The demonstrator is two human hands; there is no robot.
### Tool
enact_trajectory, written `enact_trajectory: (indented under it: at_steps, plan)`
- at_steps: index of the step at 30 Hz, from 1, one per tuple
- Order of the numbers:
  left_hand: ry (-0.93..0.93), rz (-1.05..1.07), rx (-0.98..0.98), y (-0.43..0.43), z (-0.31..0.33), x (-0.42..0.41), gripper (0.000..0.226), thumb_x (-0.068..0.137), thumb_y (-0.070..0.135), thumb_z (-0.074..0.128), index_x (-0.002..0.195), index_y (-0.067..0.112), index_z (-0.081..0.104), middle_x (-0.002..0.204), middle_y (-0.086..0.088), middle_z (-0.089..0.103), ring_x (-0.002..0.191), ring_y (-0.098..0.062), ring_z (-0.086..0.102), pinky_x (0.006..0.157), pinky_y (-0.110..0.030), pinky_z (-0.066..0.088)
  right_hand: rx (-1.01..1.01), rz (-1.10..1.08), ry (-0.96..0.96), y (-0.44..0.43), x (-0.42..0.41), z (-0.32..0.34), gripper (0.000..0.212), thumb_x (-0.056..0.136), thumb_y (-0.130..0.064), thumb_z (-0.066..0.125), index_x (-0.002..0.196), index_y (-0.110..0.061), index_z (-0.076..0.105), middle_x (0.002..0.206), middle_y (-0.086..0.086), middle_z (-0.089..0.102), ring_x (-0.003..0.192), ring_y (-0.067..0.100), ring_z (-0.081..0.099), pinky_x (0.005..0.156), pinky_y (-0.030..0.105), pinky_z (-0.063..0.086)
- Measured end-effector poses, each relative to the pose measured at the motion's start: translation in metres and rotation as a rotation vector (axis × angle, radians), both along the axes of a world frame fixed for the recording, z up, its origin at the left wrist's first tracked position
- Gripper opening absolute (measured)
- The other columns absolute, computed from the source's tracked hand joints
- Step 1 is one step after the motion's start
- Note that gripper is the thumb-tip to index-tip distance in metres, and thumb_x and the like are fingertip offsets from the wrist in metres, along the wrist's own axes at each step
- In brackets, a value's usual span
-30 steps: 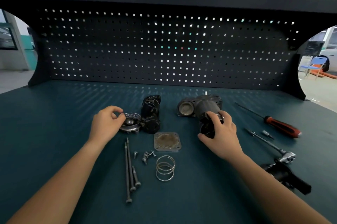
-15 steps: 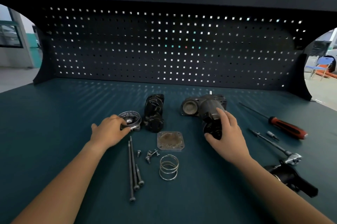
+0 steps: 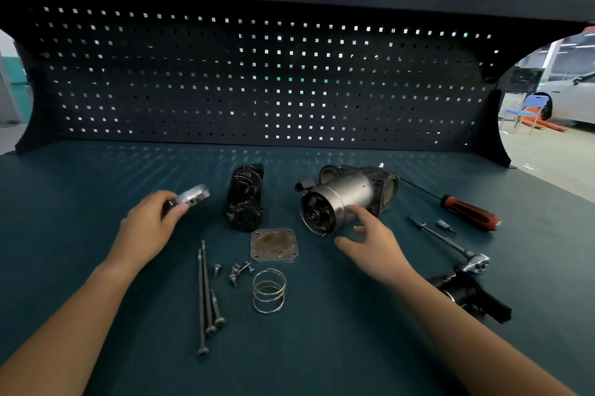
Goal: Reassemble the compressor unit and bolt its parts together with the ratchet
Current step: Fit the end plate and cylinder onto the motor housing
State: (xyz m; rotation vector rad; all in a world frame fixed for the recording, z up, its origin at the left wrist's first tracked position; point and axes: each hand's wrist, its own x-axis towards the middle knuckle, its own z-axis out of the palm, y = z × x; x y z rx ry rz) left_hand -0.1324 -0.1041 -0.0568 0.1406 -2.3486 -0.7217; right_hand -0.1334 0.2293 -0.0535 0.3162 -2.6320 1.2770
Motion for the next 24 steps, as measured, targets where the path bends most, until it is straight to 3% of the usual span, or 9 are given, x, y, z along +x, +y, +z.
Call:
enact_trajectory:
  at_steps: [2,5,7,10,14,18,24]
  plan:
    - [0.068,-0.030,0.137,0.000,0.006,0.002,0.020,0.091,0.023,0.058,0.104,0.009,0.061,0.093,0.002,0.058,0.087,-0.018,0.054,0.074,-0.033,0.041,0.004,-0.030,-0.021,0.001,-0.001,0.000,0.059,0.085,-0.019,0.063,0.139,-0.019,0.039,0.138,-0.001,0.045,0.126,0.017,0.042,0.098,0.029,0.040]
    - [0.119,-0.132,0.374,0.003,0.019,0.006,0.010,0.092,0.024,0.056,0.101,0.020,0.058,0.093,0.013,0.057,0.091,-0.016,0.056,0.078,-0.039,0.050,0.029,-0.060,0.062,-0.001,-0.005,0.003,0.053,0.085,-0.020,0.063,0.134,-0.017,0.044,0.130,0.000,0.049,0.124,0.017,0.044,0.088,0.022,0.037]
    - [0.130,-0.219,0.479,0.008,0.026,0.010,0.005,0.092,0.025,0.055,0.095,0.027,0.057,0.096,0.019,0.054,0.092,-0.009,0.056,0.074,-0.033,0.051,0.106,-0.058,0.174,-0.006,-0.009,0.009,0.051,0.086,-0.024,0.062,0.134,-0.016,0.044,0.131,-0.001,0.048,0.125,0.016,0.042,0.086,0.018,0.031]
    - [0.134,-0.337,0.582,0.023,0.034,0.016,0.015,0.092,0.022,0.055,0.089,0.036,0.057,0.098,0.018,0.056,0.093,-0.003,0.057,0.071,-0.027,0.050,0.279,-0.016,0.255,-0.010,-0.019,0.017,0.058,0.091,-0.032,0.055,0.143,-0.019,0.033,0.149,-0.002,0.033,0.138,0.014,0.027,0.105,0.025,0.027]
    - [0.032,-0.453,0.666,0.044,0.038,0.024,0.013,0.092,0.021,0.052,0.093,0.032,0.058,0.102,0.011,0.057,0.094,-0.005,0.059,0.074,-0.030,0.053,0.528,-0.030,0.293,-0.008,-0.029,0.021,0.054,0.092,-0.034,0.051,0.143,-0.024,0.035,0.150,-0.003,0.032,0.135,0.016,0.031,0.104,0.031,0.030]
    - [-0.193,-0.575,0.696,0.058,0.042,0.032,0.016,0.093,0.023,0.047,0.099,0.016,0.059,0.108,-0.007,0.060,0.100,-0.019,0.059,0.073,-0.033,0.056,0.518,-0.024,0.278,-0.004,-0.030,0.024,0.053,0.089,-0.025,0.052,0.141,-0.024,0.039,0.149,-0.003,0.035,0.131,0.018,0.039,0.096,0.029,0.038]
    - [-0.334,-0.765,0.891,0.078,0.043,0.040,0.039,0.077,0.036,0.049,0.106,0.012,0.061,0.101,-0.003,0.071,0.091,-0.020,0.069,0.065,-0.031,0.058,0.492,0.061,0.165,0.017,-0.025,0.031,0.054,0.091,-0.017,0.052,0.142,-0.025,0.037,0.152,-0.006,0.029,0.133,0.020,0.038,0.104,0.033,0.036]
